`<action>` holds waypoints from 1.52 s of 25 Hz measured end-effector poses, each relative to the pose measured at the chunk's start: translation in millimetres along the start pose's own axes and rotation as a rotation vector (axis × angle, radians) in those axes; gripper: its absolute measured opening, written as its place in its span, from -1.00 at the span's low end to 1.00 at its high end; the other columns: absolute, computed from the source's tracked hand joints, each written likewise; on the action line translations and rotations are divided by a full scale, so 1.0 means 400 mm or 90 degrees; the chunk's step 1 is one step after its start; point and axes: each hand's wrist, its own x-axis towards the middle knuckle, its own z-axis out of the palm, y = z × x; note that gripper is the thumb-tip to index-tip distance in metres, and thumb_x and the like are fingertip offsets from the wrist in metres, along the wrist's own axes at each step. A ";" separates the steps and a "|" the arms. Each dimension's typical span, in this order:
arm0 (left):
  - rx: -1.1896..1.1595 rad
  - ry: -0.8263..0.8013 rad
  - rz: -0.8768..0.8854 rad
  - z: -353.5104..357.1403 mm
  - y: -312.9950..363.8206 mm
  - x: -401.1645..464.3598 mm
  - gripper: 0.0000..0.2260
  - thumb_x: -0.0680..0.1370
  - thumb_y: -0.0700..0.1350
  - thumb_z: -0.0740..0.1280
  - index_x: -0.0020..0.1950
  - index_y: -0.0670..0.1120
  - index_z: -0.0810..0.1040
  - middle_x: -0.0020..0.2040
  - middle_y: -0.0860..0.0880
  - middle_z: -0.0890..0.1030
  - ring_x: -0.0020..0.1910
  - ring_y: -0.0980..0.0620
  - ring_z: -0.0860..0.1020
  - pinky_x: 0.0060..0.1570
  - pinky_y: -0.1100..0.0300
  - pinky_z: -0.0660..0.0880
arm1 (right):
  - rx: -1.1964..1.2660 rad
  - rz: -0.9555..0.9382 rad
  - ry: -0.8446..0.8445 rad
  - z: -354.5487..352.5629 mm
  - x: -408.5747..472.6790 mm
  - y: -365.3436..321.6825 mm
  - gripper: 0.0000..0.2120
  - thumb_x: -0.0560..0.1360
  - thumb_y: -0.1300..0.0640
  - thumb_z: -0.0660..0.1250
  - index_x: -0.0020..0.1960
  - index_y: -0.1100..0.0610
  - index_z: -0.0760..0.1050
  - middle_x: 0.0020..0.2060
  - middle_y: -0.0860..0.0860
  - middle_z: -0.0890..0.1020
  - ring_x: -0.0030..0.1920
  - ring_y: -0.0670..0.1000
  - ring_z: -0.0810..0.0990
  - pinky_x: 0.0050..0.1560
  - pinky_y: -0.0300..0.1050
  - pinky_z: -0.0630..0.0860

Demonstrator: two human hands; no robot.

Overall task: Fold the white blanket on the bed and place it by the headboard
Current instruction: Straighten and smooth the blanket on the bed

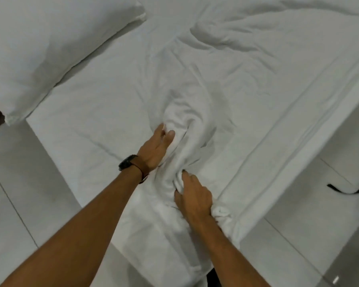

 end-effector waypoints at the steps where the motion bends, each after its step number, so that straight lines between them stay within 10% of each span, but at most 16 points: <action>1: 0.073 -0.014 0.010 0.005 0.008 -0.008 -0.23 0.59 0.42 0.19 0.70 0.12 0.03 0.65 0.07 0.24 0.53 0.06 0.32 0.50 0.05 0.27 | -0.018 -0.006 -0.013 0.027 -0.034 -0.021 -0.59 0.63 -0.06 0.28 0.46 -0.02 0.44 0.17 0.04 0.64 -0.05 0.20 0.70 -0.13 0.08 0.57; 5: 0.379 -0.060 0.052 0.058 -0.052 -0.047 0.19 0.26 0.59 0.39 0.64 0.30 -0.27 0.72 -0.04 -0.18 0.67 -0.17 0.04 0.55 -0.26 0.21 | -0.095 -0.028 -0.014 0.127 -0.151 -0.123 -0.40 0.42 -0.06 0.55 0.42 0.03 0.55 0.05 0.08 0.71 -0.28 0.16 0.72 -0.37 -0.01 0.60; 8: 0.573 -0.046 0.077 0.089 -0.141 -0.097 0.19 0.27 0.48 0.48 0.61 0.35 -0.30 0.67 -0.03 -0.37 0.66 -0.29 -0.04 0.47 -0.42 0.25 | -0.073 -0.020 -0.053 0.204 -0.218 -0.179 -0.41 0.50 -0.02 0.51 0.48 0.07 0.49 0.15 0.13 0.68 -0.12 0.21 0.75 -0.16 0.07 0.67; 14: 0.550 0.028 0.165 0.063 -0.197 -0.150 0.10 0.29 0.50 0.46 0.67 0.11 0.08 0.72 -0.10 -0.12 0.66 -0.28 0.06 0.50 -0.26 0.27 | -0.083 -0.044 -0.123 0.303 -0.300 -0.246 -0.34 0.24 -0.10 0.70 0.29 -0.03 0.62 0.09 0.01 0.71 -0.33 0.06 0.70 -0.35 -0.07 0.63; 18: 0.375 0.027 0.207 -0.032 -0.200 -0.130 -0.55 0.61 0.01 0.37 0.49 0.00 0.44 0.45 -0.07 0.49 0.32 -0.14 0.56 0.17 0.05 0.50 | 0.370 0.143 -0.066 0.256 -0.319 -0.264 -0.26 0.41 -0.64 0.22 0.41 -0.21 0.46 0.32 -0.16 0.60 0.25 -0.02 0.64 0.24 -0.03 0.55; 22: 0.164 0.086 0.196 -0.195 -0.285 -0.157 -0.90 0.65 -0.13 0.33 0.15 -0.10 0.54 0.01 -0.01 0.65 -0.07 0.07 0.61 -0.10 0.16 0.44 | 0.664 0.251 0.220 0.165 -0.194 -0.349 0.08 0.25 -0.44 0.60 0.58 -0.22 0.12 0.51 -0.21 0.38 0.48 -0.11 0.44 0.43 -0.01 0.52; 25: 0.057 0.060 0.177 -0.335 -0.370 -0.208 -0.90 0.63 -0.19 0.37 0.10 -0.03 0.51 -0.07 0.11 0.63 -0.14 0.31 0.58 -0.13 0.23 0.46 | 0.620 0.231 0.267 0.090 -0.008 -0.490 0.17 0.26 -0.23 0.71 0.65 -0.15 0.09 0.50 -0.08 0.49 0.39 -0.07 0.56 0.35 -0.08 0.58; 29: -0.193 -0.075 0.026 -0.516 -0.400 -0.223 -0.70 0.62 -0.25 0.35 0.31 0.00 0.46 0.07 0.05 0.63 0.02 0.21 0.66 -0.05 0.30 0.55 | 0.359 0.137 0.177 0.147 0.137 -0.681 -0.42 0.44 -0.05 0.50 0.42 -0.01 0.48 0.18 0.04 0.72 0.14 0.12 0.70 0.13 0.00 0.64; 33: -0.656 0.157 -0.134 -0.689 -0.357 -0.125 -0.64 0.70 0.12 0.14 0.17 0.03 0.70 0.14 -0.02 0.72 0.11 0.01 0.63 0.19 0.09 0.54 | 0.305 0.098 0.001 0.293 0.151 -0.816 -0.68 0.53 -0.07 0.40 0.24 0.00 0.67 0.15 0.06 0.75 0.14 0.14 0.71 0.14 0.00 0.64; 35: -0.461 0.243 -0.101 -0.753 -0.368 -0.040 -0.52 0.67 0.26 0.16 0.50 0.06 0.48 0.48 0.01 0.48 0.38 -0.01 0.49 0.38 0.06 0.41 | 0.321 0.126 -0.071 0.397 0.125 -0.870 -0.72 0.49 0.00 0.45 0.17 0.02 0.70 0.13 0.09 0.76 0.14 0.18 0.72 0.17 0.07 0.66; 38: 0.000 0.103 -0.041 -0.792 -0.406 0.082 -0.31 0.60 0.29 0.32 0.64 0.01 0.28 0.60 -0.07 0.31 0.54 -0.11 0.37 0.45 0.03 0.34 | 0.310 0.074 -0.141 0.519 0.064 -0.937 -0.65 0.48 0.04 0.53 0.25 0.04 0.69 0.18 0.09 0.76 0.17 0.18 0.71 0.24 0.08 0.62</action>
